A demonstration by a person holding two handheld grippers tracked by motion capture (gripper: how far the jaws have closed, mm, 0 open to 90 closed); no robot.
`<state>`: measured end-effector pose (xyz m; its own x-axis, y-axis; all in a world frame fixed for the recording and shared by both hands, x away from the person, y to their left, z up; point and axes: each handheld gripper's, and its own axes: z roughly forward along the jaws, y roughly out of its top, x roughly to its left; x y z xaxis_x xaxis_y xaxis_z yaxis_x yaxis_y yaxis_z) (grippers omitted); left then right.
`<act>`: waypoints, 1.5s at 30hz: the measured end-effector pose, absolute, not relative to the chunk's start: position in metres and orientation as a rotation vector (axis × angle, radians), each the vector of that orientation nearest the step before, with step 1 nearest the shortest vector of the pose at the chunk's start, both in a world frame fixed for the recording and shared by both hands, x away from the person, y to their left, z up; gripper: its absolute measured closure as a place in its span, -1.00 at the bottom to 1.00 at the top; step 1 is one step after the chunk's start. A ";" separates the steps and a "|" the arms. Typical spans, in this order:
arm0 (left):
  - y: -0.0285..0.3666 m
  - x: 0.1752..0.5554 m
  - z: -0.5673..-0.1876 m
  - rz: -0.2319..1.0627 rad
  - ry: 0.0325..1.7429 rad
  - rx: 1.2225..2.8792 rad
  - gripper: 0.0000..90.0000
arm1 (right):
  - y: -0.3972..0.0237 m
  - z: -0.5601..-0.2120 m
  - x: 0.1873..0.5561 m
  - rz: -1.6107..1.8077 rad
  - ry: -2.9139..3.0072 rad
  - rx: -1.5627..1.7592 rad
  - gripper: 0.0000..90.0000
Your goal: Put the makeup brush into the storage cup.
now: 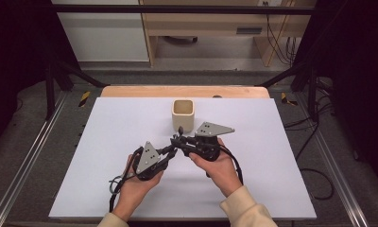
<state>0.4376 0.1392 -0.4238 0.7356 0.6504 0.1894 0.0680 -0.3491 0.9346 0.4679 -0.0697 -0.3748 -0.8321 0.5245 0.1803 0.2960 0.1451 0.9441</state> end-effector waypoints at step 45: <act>0.202 0.427 -0.447 0.697 0.762 1.786 -0.75 | -0.106 -0.344 0.511 1.400 2.267 0.814 0.74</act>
<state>0.4275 0.2015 -0.4469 0.6312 0.7685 0.1050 0.1730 -0.2714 0.9468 0.5111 -0.1057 -0.3445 -0.7722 0.6354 0.0016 0.2860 0.3453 0.8939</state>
